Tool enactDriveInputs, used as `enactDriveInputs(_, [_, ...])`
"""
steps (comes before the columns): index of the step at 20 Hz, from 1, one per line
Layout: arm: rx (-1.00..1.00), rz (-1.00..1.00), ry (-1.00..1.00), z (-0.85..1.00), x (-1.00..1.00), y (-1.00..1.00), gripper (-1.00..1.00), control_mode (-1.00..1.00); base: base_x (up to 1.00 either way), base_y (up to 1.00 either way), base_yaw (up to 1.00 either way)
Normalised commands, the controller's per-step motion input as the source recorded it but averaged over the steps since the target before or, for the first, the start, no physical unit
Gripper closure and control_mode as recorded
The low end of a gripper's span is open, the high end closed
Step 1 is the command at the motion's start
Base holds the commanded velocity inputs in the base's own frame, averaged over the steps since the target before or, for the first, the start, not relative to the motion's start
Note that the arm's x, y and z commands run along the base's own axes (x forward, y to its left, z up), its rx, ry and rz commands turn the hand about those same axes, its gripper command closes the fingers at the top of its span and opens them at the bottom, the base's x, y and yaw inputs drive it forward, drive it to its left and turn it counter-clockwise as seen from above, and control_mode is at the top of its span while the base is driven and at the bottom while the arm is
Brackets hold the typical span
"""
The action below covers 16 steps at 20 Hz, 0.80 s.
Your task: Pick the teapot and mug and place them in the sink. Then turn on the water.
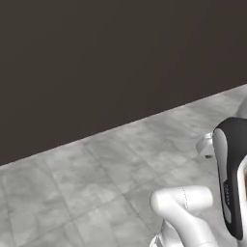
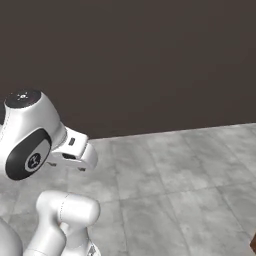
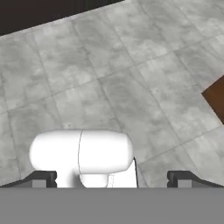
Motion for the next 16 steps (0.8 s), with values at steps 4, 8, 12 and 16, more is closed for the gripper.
enactDriveInputs(4, [0.00,0.00,0.00,0.00,0.00,0.00,-1.00,1.00,0.90,0.13,-0.52])
enactDriveInputs(8, [0.00,0.00,0.00,0.00,0.00,0.00,-1.00,1.00,0.90,0.03,-0.54])
enactDriveInputs(12, [0.00,0.00,0.00,0.00,0.00,0.00,-1.00,1.00,0.85,-0.07,-0.55])
enactDriveInputs(16, [0.00,0.00,0.00,0.00,0.00,0.00,-1.00,1.00,0.69,-0.28,-0.46])
